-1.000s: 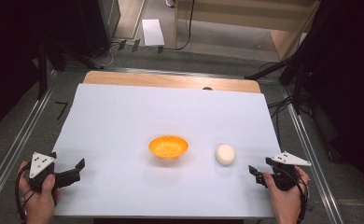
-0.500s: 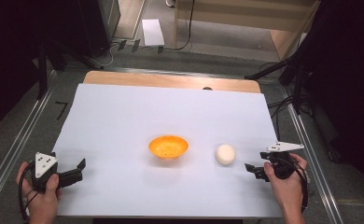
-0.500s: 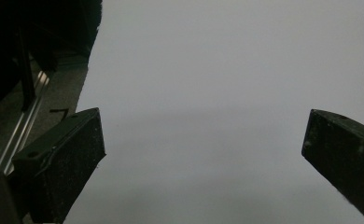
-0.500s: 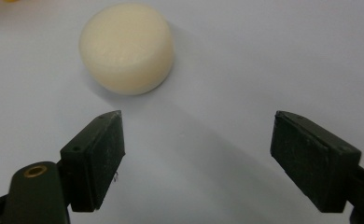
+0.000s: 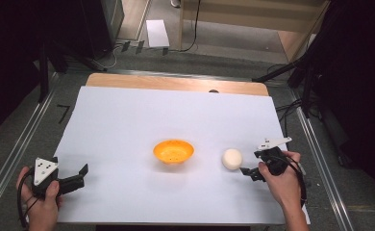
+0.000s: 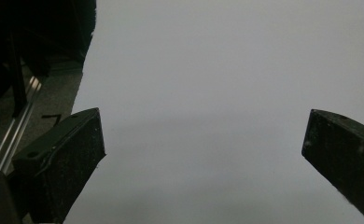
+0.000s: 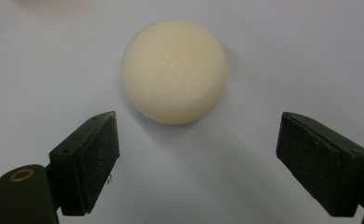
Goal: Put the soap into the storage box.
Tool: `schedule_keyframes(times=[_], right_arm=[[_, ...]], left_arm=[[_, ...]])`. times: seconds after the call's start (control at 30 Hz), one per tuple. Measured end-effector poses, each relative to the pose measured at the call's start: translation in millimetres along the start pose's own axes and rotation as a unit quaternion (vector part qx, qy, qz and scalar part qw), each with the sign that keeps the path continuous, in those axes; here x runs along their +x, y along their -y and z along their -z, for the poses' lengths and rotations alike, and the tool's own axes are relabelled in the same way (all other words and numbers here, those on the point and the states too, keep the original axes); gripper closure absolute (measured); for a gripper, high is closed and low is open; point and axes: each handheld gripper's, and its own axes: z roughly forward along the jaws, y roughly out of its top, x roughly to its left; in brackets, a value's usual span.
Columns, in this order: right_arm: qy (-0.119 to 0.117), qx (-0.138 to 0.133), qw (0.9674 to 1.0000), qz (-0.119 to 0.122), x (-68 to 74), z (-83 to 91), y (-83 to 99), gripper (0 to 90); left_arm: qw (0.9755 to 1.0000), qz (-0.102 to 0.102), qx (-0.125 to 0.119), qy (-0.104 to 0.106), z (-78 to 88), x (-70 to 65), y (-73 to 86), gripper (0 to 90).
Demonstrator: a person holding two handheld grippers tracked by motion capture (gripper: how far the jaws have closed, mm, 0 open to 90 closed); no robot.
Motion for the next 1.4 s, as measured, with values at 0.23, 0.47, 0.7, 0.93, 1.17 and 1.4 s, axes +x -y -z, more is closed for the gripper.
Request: schedule_keyframes(times=[0.23,0.47,0.7,0.93,1.17,1.4], right_arm=[[-0.015,0.022,0.9993,0.026,3.9,-16.8,-15.7,8.2],[-0.028,0.033,0.9984,0.035,4.7,-28.5,-20.9,13.4],[-0.033,0.037,0.9982,0.033,5.1,-32.8,-25.1,15.1],[-0.029,0.045,0.9979,0.036,5.7,-42.4,-28.5,18.2],[-0.024,0.055,0.9974,0.04,6.7,-50.6,-30.7,24.3],[-0.023,0.057,0.9974,0.037,5.9,-49.8,-31.4,24.7]], left_arm=[[1.0,0.006,-0.005,0.005,0.5,1.6,0.4,0.0],[0.9999,0.006,-0.005,0.006,0.5,1.7,0.4,0.0],[1.0,0.006,-0.005,0.006,0.5,1.6,0.4,0.0],[1.0,0.006,-0.004,0.005,0.5,1.5,0.3,0.0],[1.0,0.006,-0.004,0.005,0.5,1.6,0.3,0.0],[1.0,0.006,-0.004,0.005,0.4,1.7,0.3,0.0]])
